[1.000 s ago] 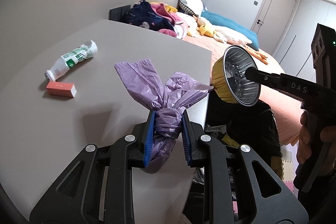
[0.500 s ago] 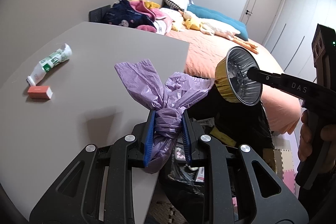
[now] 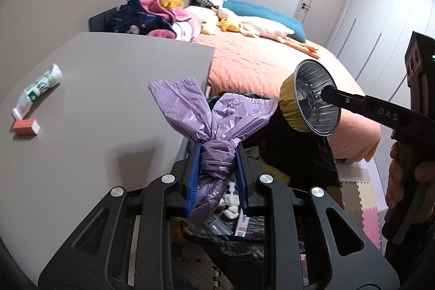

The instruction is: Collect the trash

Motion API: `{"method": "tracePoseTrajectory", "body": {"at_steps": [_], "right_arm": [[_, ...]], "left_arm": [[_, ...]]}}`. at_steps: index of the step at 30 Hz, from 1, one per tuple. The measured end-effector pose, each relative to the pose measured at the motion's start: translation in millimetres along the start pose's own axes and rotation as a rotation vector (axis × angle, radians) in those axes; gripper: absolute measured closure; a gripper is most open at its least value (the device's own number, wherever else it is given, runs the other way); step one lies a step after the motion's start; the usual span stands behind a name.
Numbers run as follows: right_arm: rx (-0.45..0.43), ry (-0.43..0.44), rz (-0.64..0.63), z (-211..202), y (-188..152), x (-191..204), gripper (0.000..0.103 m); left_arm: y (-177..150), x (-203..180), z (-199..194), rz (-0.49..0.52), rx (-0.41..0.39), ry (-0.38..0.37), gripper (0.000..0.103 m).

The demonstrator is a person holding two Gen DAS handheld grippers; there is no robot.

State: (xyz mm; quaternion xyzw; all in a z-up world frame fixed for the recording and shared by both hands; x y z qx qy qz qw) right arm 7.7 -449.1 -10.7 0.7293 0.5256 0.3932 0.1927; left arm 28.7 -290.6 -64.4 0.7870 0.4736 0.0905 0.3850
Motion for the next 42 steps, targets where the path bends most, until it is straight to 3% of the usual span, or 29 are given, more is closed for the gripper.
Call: {"method": "tracePoseTrajectory", "body": {"at_steps": [25, 26, 27, 28, 29, 42], "right_arm": [[0.000, -0.127, 0.094, -29, -11, -85, 0.097], [0.009, -0.133, 0.086, -28, -12, -86, 0.088], [0.018, -0.145, 0.082, -27, -13, -88, 0.073], [0.014, -0.161, 0.089, -28, -13, -91, 0.035], [-0.013, -0.177, 0.097, -32, -11, -94, 0.024], [-0.035, -0.172, 0.092, -35, -8, -90, 0.024]], "left_arm": [[-1, -81, 47, 0.119, 0.101, -0.114, 0.078], [-5, -82, 52, 0.131, 0.128, -0.108, 0.065], [-5, -81, 55, 0.137, 0.137, -0.085, 0.028], [-4, -77, 57, 0.142, 0.126, -0.040, 0.011], [-2, -76, 55, 0.150, 0.097, -0.009, 0.006], [2, -59, 45, 0.114, 0.070, 0.015, 0.006]]}}
Point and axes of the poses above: each gripper's, at about its wrist camera, not at the fingertips, and z roughly the way its jaws point, x to its left, y to its top, the point moved 10 cm from there along z, roughly the way its jaws point, and after that the axes turned 2 degrees about -z, right-handed, at the moved point
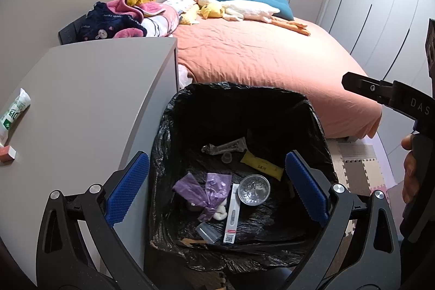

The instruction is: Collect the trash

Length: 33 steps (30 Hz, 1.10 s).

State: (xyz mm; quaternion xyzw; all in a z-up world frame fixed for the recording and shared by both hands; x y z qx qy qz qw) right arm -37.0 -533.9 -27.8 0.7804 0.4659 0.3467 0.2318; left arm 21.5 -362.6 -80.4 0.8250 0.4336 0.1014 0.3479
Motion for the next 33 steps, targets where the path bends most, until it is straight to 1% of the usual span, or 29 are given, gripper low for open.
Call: {"method": "tracePoseTrajectory", "body": {"at_steps": [5, 11, 25, 28, 33], "right_arm": [[0.004, 0.015, -0.012, 3, 0, 11, 0.024], [0.006, 0.063, -0.040, 9, 1, 38, 0.024], [0.026, 0.147, -0.102, 27, 0, 98, 0.024], [0.030, 0.158, -0.120, 31, -1, 113, 0.021], [0.041, 0.183, -0.143, 39, -2, 138, 0.020]], "left_arm": [[0, 9, -4, -0.006, -0.003, 0.020, 0.006], [-2, 29, -13, -0.025, -0.011, 0.052, 0.006], [-10, 90, -32, -0.094, -0.027, 0.128, 0.006], [-13, 102, -36, -0.103, -0.031, 0.149, 0.006], [-17, 123, -43, -0.117, -0.035, 0.190, 0.006]]}}
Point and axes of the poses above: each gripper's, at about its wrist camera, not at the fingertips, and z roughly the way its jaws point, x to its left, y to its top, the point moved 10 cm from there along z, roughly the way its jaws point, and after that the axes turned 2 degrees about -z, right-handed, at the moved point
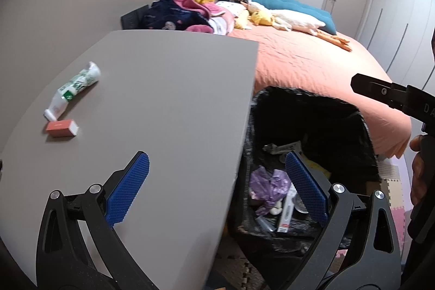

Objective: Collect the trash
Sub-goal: 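Move both open tools from the bin to the bottle and pink eraser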

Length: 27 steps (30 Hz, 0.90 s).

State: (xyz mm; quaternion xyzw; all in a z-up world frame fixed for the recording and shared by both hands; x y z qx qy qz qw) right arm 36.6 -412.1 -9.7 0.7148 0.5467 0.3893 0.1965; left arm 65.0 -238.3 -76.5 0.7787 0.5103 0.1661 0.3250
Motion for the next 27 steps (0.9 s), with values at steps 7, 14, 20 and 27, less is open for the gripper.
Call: {"method": "tracePoseTrajectory", "body": {"at_steps": [7, 14, 20, 27], "right_arm": [[0.021, 0.032, -0.027, 20, 2, 33, 0.020], [0.046, 0.074, -0.060, 39, 7, 67, 0.018], [0.069, 0.088, -0.091, 58, 10, 99, 0.017], [0.096, 0.094, -0.116, 80, 12, 127, 0.017]], "left_arm": [[-2, 29, -3, -0.020, -0.009, 0.043, 0.006], [-5, 64, -3, -0.063, -0.011, 0.076, 0.006], [-10, 99, -4, -0.118, -0.008, 0.103, 0.006], [-12, 136, 0, -0.171, 0.000, 0.133, 0.006]]}}
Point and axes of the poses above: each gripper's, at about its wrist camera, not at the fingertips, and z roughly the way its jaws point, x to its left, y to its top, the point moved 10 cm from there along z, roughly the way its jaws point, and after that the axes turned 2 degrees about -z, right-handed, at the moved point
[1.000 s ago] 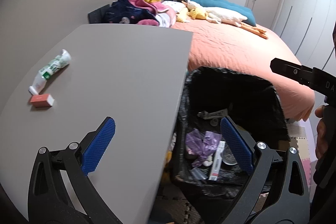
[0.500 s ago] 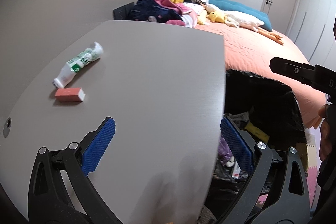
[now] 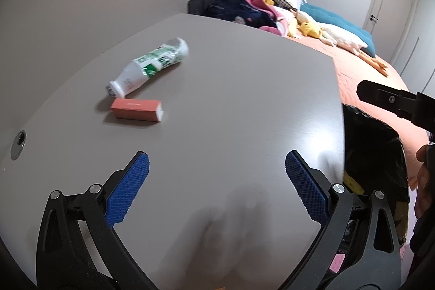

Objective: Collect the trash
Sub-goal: 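Move both open tools from the bin to the bottle and pink eraser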

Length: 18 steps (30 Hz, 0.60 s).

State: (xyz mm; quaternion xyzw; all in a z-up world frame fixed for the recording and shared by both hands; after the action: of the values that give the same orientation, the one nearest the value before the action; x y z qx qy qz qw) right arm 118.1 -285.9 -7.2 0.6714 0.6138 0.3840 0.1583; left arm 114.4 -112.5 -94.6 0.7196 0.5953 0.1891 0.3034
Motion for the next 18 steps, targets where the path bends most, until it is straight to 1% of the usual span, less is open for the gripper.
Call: {"method": "tracePoseTrajectory", "body": {"at_steps": [9, 14, 18], "right_arm": [[0.031, 0.007, -0.002, 29, 11, 20, 0.016], [0.046, 0.032, 0.002, 43, 17, 32, 0.016], [0.070, 0.060, 0.014, 56, 21, 43, 0.016]], "left_arm": [[12, 31, 14, -0.025, 0.009, 0.020, 0.006], [20, 46, 24, -0.026, 0.012, 0.037, 0.006], [30, 60, 31, -0.021, -0.005, 0.067, 0.006]]}}
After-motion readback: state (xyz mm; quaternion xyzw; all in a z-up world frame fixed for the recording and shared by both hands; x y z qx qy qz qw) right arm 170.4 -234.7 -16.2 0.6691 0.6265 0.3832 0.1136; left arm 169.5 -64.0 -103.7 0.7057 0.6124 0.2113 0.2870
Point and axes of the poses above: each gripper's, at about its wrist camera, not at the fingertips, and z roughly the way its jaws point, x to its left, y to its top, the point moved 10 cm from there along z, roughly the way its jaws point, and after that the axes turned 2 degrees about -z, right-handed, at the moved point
